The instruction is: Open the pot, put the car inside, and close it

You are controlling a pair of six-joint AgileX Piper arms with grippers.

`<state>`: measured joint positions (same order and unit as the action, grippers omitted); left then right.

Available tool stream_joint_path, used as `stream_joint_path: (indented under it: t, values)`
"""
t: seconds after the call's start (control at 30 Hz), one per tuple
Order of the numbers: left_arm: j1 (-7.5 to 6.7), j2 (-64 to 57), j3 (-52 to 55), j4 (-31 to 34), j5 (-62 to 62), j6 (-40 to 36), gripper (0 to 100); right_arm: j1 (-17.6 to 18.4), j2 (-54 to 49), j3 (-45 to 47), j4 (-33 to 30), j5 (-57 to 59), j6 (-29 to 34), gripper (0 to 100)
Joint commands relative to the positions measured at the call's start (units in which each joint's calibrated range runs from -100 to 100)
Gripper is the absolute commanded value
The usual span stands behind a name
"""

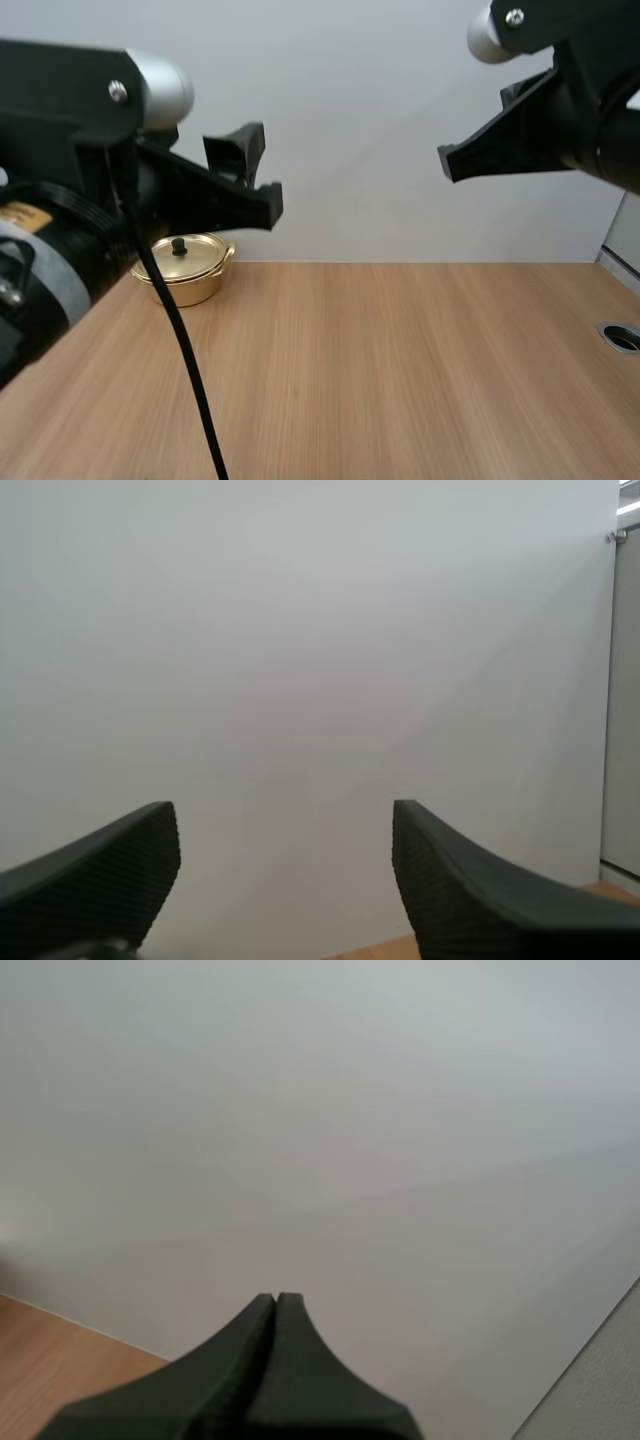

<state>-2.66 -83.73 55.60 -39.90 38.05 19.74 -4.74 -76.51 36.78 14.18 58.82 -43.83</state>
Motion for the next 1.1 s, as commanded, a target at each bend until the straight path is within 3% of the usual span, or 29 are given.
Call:
stream_joint_path:
  t: [0.0,0.17,0.23,0.43,0.6,0.83,1.07]
  values:
    - [-0.06,-6.15,3.96,46.54,5.85,-32.78,99,-0.05,-9.3,9.31,2.01,0.0,3.56,0]
    - [-0.06,-9.9,9.99,49.37,16.67,-32.46,99,0.15,-9.74,15.71,2.3,0.42,6.9,0]
    - [-0.06,-10.49,14.65,48.85,21.28,-33.42,99,1.66,-9.74,19.98,2.3,0.82,11.65,0]
    - [-0.06,-10.49,24.81,48.75,0.77,-33.42,99,3.64,-9.74,21.93,0.49,4.34,12.91,0]
    - [-0.06,-10.49,34.98,48.52,-18.33,-34.05,99,5.26,-9.74,24.05,-5.78,4.43,14.06,0]
    - [0.03,-10.49,39.59,47.89,-17.41,-34.98,99,5.89,-9.74,25.3,-15.3,4.56,19.21,0]
    - [-0.29,-16.18,40.37,46.57,-13.79,-34.98,99,5.74,-9.74,25.44,-18.97,9.39,19.22,0]
